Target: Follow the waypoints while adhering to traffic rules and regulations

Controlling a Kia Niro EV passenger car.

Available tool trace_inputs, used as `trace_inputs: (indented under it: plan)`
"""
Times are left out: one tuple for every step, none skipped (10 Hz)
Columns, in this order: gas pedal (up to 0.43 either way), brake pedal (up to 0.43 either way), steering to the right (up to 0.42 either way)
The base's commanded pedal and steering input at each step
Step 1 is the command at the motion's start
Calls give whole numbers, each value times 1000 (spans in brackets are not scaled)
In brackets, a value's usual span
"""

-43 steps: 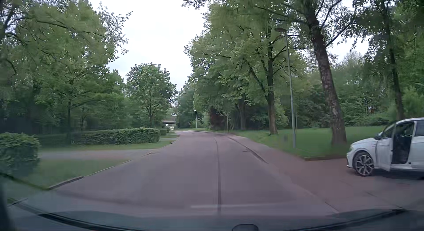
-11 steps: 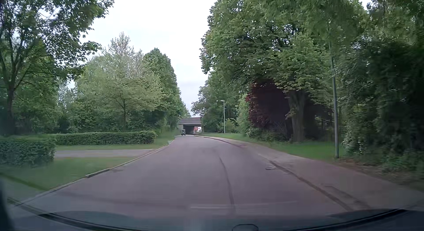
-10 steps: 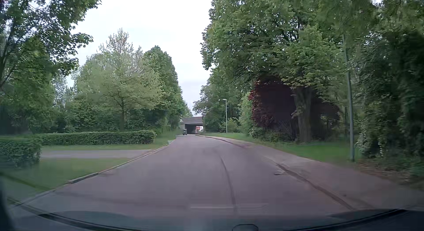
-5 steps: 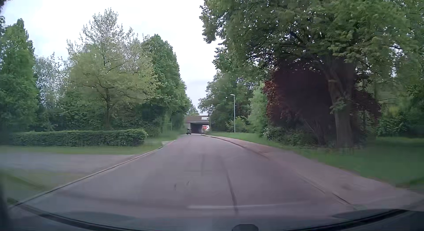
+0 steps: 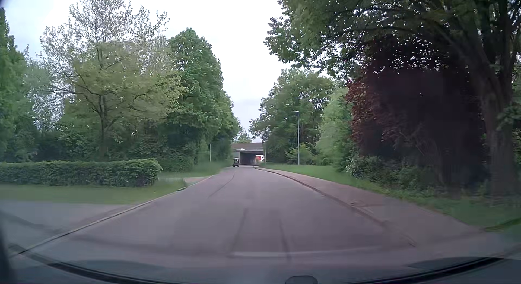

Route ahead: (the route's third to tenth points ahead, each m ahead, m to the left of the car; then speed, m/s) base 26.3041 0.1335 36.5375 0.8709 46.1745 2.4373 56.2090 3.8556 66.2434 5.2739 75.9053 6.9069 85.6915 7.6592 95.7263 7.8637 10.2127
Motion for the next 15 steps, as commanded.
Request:
trace_inputs:
  plan:
    - [0,0,-20]
    - [0,0,-15]
    - [0,0,-12]
    - [0,0,-11]
    - [0,18,-11]
    - [0,43,-10]
    - [0,49,-10]
    - [0,30,-10]
    - [0,0,-10]
    - [0,0,-10]
    - [0,0,-11]
    - [0,0,-13]
    - [0,0,-17]
    - [0,0,-22]
    - [0,0,-24]
